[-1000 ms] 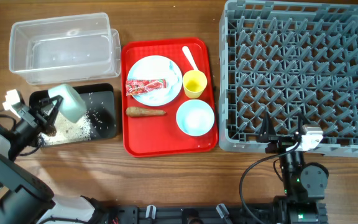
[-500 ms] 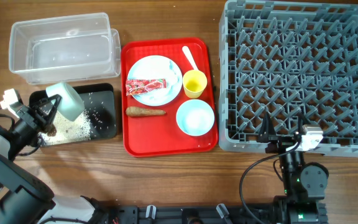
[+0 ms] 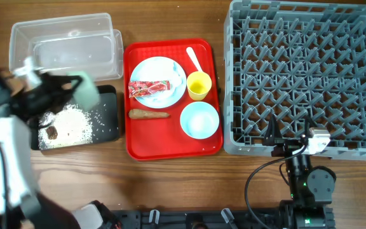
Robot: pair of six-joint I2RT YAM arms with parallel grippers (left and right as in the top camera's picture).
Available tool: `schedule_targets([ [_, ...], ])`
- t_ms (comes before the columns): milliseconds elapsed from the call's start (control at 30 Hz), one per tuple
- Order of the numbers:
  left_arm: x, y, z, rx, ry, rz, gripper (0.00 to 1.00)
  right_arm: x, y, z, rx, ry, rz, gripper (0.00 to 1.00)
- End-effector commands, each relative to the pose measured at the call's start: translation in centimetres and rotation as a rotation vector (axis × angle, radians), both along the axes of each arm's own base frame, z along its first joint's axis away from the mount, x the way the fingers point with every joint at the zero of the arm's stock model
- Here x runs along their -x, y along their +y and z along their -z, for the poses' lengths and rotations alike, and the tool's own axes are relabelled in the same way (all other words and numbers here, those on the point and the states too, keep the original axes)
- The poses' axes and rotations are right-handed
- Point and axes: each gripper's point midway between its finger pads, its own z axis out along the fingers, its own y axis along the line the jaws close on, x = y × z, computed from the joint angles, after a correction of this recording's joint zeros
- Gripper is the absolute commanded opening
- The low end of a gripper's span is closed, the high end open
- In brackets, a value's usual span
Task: Sort waste into correct bins and load items into the dishwasher rack
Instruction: 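Place the emptied mint bowl back on the red tray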
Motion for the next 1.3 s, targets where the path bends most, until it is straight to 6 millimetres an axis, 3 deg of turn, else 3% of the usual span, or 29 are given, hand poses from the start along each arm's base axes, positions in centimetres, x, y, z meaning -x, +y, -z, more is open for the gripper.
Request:
schedule_targets([
  [0, 0.4, -1.6, 0.0, -0.400, 0.089, -0.160, 0.04, 0.0, 0.1, -0.1, -0.008, -0.004, -0.010, 1.00],
  [133, 2.9, -2.7, 0.1, -0.897, 0.145, -0.422, 0.04, 0.0, 0.1, -0.1, -0.008, -0.004, -0.011, 1.00],
  [233, 3.2, -5.2, -0.6, -0.997, 0.070, -0.439, 0.04, 0.0, 0.1, -0.1, -0.007, -0.004, -0.011, 1.00],
  [300, 3.3, -6.7, -0.6, -1.019, 0.043, -0.416, 0.04, 0.0, 0.1, -0.1, -0.008, -0.004, -0.011, 1.00],
  [467, 3.4, -8.3, 0.1, -1.015, 0.042, -0.358, 0.04, 0.0, 0.1, -0.1, -0.008, -0.004, -0.011, 1.00],
  [533, 3.8, -10.2, 1.3, -0.937, 0.076, -0.261, 0.04, 0.0, 0.1, -0.1, -0.007, -0.004, -0.011, 1.00],
  [633, 5.4, -14.8, 3.1, -0.746, 0.151, -0.038, 0.04, 0.0, 0.1, -0.1, -0.007, -0.004, -0.011, 1.00],
  [733, 6.4, -16.9, 4.3, -0.664, 0.210, 0.071, 0.04, 0.0, 0.1, -0.1, -0.007, -0.004, -0.011, 1.00],
  [1000, 8.7, -19.9, 11.3, -0.786, 0.386, 0.239, 0.04, 0.0, 0.1, -0.1, -0.008, -0.004, -0.011, 1.00],
  [1267, 9.8, -21.4, 13.9, -0.837, 0.427, 0.306, 0.04, 0.0, 0.1, -0.1, -0.007, -0.004, -0.011, 1.00],
])
